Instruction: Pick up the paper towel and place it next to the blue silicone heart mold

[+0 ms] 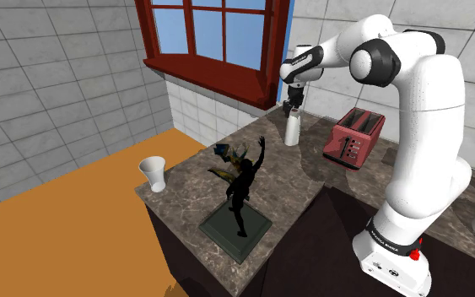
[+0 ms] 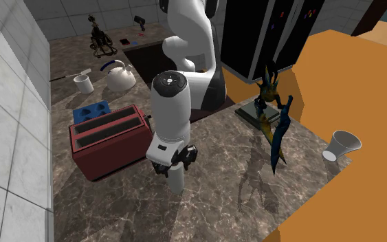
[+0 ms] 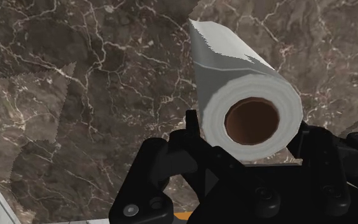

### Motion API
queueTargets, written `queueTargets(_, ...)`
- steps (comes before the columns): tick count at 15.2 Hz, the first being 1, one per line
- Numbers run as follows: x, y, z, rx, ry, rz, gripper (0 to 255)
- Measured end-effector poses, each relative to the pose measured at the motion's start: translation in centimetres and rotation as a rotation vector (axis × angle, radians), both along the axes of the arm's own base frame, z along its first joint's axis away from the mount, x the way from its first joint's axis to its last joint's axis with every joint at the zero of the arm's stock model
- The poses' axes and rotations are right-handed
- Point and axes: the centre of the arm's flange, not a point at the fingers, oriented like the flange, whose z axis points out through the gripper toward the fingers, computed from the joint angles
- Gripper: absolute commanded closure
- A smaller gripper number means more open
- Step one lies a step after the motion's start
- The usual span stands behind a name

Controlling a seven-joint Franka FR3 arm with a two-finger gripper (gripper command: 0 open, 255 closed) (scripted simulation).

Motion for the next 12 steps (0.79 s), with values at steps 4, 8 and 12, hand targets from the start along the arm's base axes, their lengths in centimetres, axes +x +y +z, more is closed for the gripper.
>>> queueTargets(4, 0.0, -0.1, 1.1, -0.001, 0.001, -0.001, 255)
queueTargets(8, -0.1, -0.2, 3.1, -0.001, 0.001, -0.001, 255)
queueTargets(12, -0.1, -0.1, 5.2, -0.001, 0.001, -0.001, 255)
